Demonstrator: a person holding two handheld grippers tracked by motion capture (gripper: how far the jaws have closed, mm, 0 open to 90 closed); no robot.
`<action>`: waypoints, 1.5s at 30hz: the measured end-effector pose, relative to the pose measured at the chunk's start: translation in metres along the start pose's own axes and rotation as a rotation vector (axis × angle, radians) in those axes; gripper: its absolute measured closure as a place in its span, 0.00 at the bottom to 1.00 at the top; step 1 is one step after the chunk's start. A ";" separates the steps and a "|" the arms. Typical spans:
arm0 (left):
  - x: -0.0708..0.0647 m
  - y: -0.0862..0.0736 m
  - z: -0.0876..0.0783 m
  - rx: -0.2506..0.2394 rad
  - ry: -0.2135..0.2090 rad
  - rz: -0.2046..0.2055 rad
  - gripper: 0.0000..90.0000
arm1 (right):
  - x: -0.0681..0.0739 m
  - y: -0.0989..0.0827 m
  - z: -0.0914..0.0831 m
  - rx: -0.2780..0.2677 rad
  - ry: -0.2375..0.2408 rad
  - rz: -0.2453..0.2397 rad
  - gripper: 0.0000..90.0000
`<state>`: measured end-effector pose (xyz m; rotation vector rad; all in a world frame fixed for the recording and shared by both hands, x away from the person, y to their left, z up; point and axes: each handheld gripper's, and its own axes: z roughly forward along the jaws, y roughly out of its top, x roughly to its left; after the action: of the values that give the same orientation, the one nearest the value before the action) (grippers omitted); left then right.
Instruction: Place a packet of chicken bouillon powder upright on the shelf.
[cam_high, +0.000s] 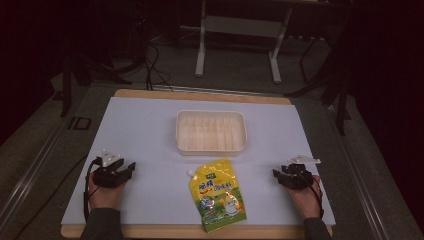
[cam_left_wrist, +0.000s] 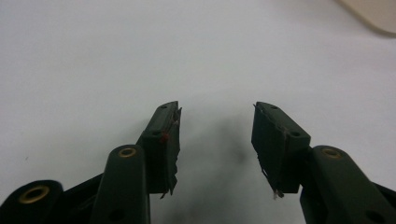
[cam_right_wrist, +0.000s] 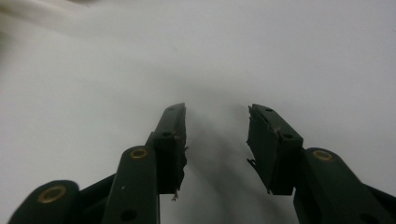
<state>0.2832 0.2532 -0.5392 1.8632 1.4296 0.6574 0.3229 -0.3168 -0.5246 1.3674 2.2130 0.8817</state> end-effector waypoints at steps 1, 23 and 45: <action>-0.002 0.000 0.001 -0.003 0.006 0.027 0.58 | 0.001 0.001 0.001 -0.004 0.014 0.002 0.62; -0.002 0.000 0.003 0.012 0.044 0.016 0.53 | 0.055 0.048 0.011 0.044 0.308 -0.201 0.51; -0.003 0.000 0.005 0.028 0.050 0.021 0.52 | 0.106 0.082 0.066 0.191 0.533 -0.316 0.49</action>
<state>0.2860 0.2493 -0.5423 1.8984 1.4593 0.7017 0.3697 -0.1752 -0.5162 0.8772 2.8782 1.0218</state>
